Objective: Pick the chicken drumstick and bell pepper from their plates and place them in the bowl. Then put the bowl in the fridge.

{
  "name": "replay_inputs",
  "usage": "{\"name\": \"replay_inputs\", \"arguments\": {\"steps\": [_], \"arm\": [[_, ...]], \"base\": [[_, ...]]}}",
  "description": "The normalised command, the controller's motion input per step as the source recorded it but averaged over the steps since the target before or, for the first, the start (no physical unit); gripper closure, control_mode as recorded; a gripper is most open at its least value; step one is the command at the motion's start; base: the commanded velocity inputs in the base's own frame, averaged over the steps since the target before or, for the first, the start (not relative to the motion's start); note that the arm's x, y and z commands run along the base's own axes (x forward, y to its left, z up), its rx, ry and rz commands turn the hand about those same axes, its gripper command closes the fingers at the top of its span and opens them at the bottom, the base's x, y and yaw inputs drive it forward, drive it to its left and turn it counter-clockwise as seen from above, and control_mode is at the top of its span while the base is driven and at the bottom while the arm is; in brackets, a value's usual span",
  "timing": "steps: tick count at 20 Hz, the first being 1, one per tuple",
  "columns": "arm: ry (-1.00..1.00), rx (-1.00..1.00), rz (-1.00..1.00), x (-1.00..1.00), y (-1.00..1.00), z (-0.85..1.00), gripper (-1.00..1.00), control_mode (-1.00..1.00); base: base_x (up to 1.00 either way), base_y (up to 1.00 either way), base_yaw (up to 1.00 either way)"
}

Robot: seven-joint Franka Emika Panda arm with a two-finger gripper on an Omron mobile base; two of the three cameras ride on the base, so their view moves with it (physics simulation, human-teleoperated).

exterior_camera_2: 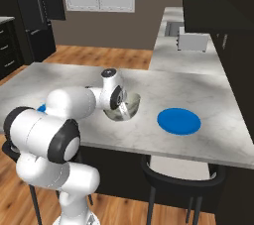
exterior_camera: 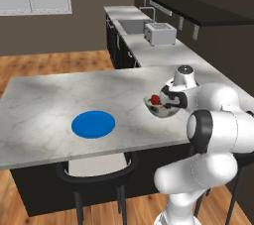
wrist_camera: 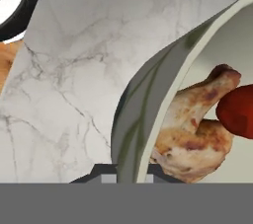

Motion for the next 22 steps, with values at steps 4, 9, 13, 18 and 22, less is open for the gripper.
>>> {"name": "replay_inputs", "arguments": {"steps": [4, 9, 13, 18, 22], "arm": [[-0.1, -0.03, -0.18, -0.42, 0.34, 0.12, 1.0, -1.0], [-0.08, 0.0, -0.25, -0.39, 0.22, 0.24, 1.0, -1.0], [0.0, 0.03, -0.2, -0.21, 0.11, 0.44, 1.0, -1.0], [0.0, 0.11, -0.08, -0.25, 0.19, 0.37, 1.0, -1.0], [0.0, 0.2, 0.0, -0.32, 0.21, 0.14, 1.0, -1.0]], "base": [[0.0, 0.0, 0.0], [0.0, 0.0, 0.0], [0.0, 0.0, 0.0], [0.0, 0.0, 0.0], [0.0, 0.0, 0.0]]}}
